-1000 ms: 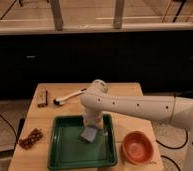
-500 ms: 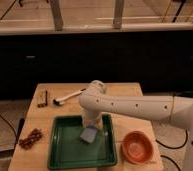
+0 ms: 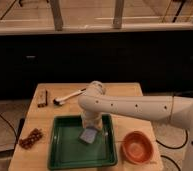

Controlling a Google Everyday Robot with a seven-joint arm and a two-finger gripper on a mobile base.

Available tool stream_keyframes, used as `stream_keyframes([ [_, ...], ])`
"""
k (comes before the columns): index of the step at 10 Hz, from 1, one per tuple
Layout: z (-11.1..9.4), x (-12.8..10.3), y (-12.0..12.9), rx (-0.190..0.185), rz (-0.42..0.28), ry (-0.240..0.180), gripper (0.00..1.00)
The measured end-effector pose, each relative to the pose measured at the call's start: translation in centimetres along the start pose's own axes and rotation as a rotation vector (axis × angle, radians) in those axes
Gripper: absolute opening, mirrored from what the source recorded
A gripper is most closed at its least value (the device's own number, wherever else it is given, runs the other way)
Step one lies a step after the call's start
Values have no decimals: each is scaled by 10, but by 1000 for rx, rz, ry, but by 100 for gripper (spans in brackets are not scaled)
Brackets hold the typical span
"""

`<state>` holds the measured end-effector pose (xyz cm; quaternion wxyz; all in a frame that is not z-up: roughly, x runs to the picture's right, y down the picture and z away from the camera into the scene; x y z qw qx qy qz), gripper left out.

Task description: Place sponge in tray

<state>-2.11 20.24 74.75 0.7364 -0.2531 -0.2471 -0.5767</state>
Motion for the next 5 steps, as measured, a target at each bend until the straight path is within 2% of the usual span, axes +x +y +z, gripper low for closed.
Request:
stream_keyframes([
  [3,0,-1,1,-2,0,0,13],
  [4,1,-3,1,-5,-10,-1,7],
  [5,1,-4,2,-7,-16,0,7],
])
